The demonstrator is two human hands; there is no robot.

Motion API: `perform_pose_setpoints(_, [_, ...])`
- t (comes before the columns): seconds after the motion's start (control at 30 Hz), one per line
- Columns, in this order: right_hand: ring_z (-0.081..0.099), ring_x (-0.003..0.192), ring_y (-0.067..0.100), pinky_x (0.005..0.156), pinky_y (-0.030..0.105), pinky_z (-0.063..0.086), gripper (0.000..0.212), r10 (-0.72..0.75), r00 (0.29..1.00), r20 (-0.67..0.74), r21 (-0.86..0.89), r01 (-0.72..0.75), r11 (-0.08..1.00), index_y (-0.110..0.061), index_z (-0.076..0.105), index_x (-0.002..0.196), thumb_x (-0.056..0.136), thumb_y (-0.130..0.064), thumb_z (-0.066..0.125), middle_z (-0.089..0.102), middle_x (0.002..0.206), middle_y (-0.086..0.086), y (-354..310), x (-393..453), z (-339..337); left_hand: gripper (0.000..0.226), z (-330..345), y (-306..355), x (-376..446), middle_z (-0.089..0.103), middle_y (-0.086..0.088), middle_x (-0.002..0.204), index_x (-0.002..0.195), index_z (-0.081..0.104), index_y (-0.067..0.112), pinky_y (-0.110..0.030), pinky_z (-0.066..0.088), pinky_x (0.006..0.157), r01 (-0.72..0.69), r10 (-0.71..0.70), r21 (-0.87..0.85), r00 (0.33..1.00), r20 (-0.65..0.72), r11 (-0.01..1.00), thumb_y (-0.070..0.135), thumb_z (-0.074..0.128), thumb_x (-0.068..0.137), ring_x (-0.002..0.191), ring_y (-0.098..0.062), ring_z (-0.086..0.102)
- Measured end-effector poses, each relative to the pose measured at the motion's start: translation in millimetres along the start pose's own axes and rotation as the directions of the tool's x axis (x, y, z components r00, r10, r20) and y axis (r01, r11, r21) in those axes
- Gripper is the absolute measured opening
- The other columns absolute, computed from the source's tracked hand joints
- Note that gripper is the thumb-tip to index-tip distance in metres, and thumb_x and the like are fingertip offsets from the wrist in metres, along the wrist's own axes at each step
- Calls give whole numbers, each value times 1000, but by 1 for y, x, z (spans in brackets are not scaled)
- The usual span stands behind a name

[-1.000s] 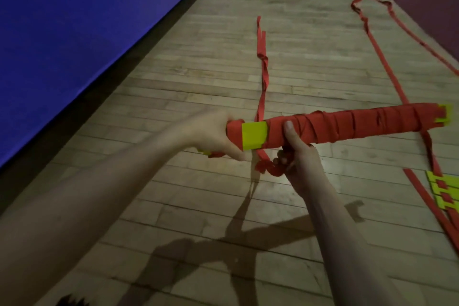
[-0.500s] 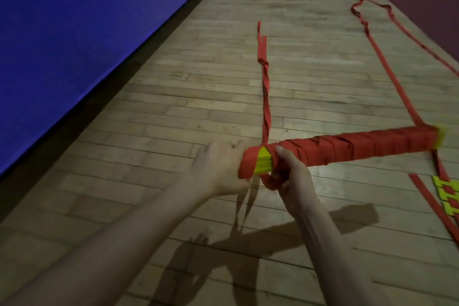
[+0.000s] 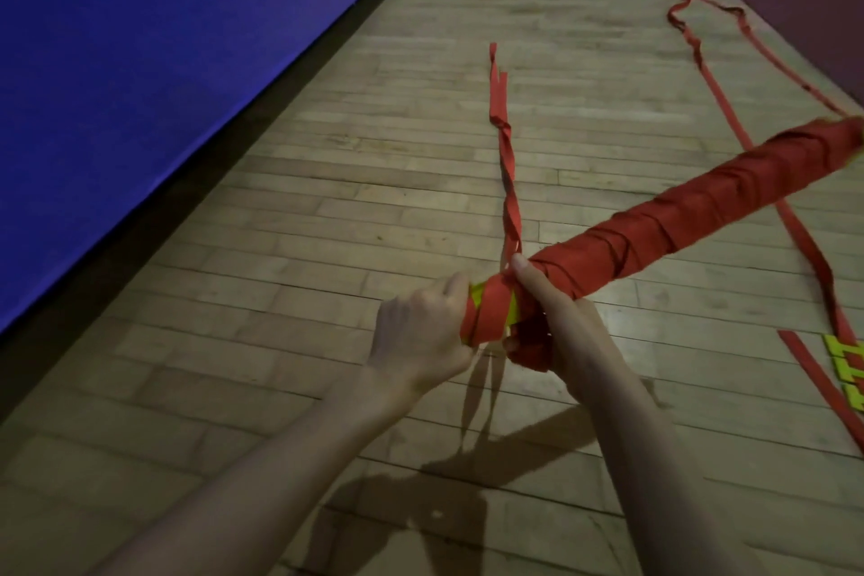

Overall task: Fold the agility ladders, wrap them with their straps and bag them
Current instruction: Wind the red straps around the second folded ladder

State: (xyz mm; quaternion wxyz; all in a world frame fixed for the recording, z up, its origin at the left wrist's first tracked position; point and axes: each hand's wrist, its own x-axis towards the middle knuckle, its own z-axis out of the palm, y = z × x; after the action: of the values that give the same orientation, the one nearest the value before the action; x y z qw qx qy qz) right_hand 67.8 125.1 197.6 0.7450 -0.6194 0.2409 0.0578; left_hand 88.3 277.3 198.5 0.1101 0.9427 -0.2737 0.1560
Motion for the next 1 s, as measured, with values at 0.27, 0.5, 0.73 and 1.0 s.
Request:
perform_pose_setpoints(0.27, [53, 48, 15, 56, 33, 50, 29, -76, 996, -48, 317, 88, 944, -5, 60, 80, 78, -29, 75, 55, 57, 4, 6, -2, 4, 64, -5, 4, 16, 63, -1, 91, 111, 57, 14, -31, 49, 60, -92, 108, 166, 990, -93, 982, 30, 87, 56, 72, -22, 63])
perform_pose_setpoints(0.5, [47, 53, 15, 60, 28, 48, 36, -293, 947, 128, 349, 234, 908, -6, 54, 76, 87, -40, 63, 47, 59, 4, 8, 8, -20, 50, -50, -3, 87, 65, -3, 99, 119, 54, 15, -29, 56, 74, 405, 90, -360, 552, 829, 840, 30, 76, 77, 83, -18, 67])
perform_pose_setpoints(0.73, [65, 60, 25, 67, 48, 56, 70, -44, 999, 4, -41, 44, 998, -7, 64, 90, 63, -70, 74, 67, 70, 10, 12, 13, -29, 54, 3, 26, 18, 55, 6, 97, 119, 45, 23, -26, 37, 68, 215, -175, -130, 948, 266, 968, 43, 70, 75, 90, -17, 58])
perform_pose_setpoints(1.0, [54, 49, 11, 49, 27, 46, 41, -54, 998, -31, 368, 62, 928, -8, 62, 94, 70, -37, 79, 56, 66, 2, 14, 30, 6, 56, 10, 5, 34, 61, -6, 99, 110, 54, 11, -35, 47, 62, -38, 46, 76, 994, -103, 996, 36, 74, 63, 88, -28, 60])
